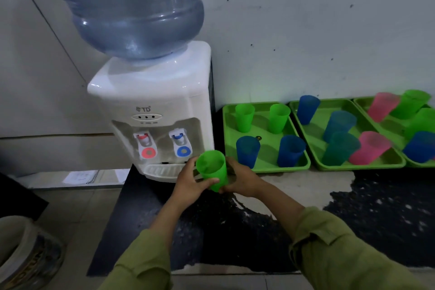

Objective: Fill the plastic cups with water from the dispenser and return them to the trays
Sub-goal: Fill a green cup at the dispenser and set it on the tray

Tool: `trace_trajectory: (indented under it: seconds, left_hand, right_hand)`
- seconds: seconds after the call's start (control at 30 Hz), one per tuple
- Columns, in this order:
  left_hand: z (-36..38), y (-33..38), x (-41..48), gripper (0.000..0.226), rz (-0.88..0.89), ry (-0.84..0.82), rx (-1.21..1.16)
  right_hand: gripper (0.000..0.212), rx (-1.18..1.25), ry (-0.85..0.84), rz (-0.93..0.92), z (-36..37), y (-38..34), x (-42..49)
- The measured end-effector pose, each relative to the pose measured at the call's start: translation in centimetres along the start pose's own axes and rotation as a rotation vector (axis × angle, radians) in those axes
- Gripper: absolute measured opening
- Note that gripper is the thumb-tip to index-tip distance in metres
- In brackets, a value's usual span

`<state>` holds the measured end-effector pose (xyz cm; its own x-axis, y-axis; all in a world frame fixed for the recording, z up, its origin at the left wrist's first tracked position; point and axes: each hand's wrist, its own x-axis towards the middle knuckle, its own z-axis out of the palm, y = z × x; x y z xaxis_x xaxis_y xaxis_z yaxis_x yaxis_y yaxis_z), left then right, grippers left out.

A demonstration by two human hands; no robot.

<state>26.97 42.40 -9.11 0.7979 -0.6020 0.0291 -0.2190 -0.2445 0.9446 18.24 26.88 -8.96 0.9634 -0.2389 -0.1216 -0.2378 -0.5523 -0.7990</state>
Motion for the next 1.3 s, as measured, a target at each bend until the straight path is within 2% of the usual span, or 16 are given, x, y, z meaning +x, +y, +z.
trace_trajectory:
  seconds: [0.13, 0.33, 0.43, 0.5, 0.67, 0.87, 1.0, 1.13, 1.3]
  left_hand:
    - [1.7, 3.1, 1.9, 0.063, 0.093, -0.067, -0.016]
    - [5.8, 8.6, 5.7, 0.068, 0.184, -0.17, 0.005]
    - [8.7, 11.0, 7.9, 0.076, 0.205, -0.201, 0.008]
    - [11.0, 12.4, 9.3, 0.073, 0.209, -0.224, 0.0]
    - [16.9, 14.8, 12.4, 0.059, 0.189, -0.246, 0.004]
    - [24.3, 15.7, 16.6, 0.055, 0.071, -0.311, 0.182]
    - [28.0, 15.0, 19.3, 0.056, 0.035, -0.381, 0.392]
    - [30.7, 13.8, 21.2, 0.063, -0.012, -0.455, 0.613]
    - [33.4, 12.9, 22.4, 0.068, -0.038, -0.525, 0.761]
  right_hand:
    - [0.084, 0.041, 0.088, -0.027, -3.1, 0.4, -0.2]
    - [0.077, 0.101, 0.307, -0.035, -10.1, 1.2, -1.0]
    - [0.08, 0.13, 0.387, -0.023, -14.0, 2.0, -1.5]
    - [0.084, 0.137, 0.442, -0.003, -16.9, 3.0, -1.7]
    - [0.065, 0.149, 0.556, 0.014, -24.1, 5.2, -1.8]
    - [0.062, 0.171, 0.639, 0.093, -32.0, 10.7, -0.8]
    - [0.063, 0.228, 0.685, 0.162, -36.2, 15.2, 0.7]
    - [0.066, 0.27, 0.734, 0.225, -38.9, 20.0, 2.3]
    - [0.068, 0.239, 0.73, 0.301, -40.7, 24.8, 3.2]
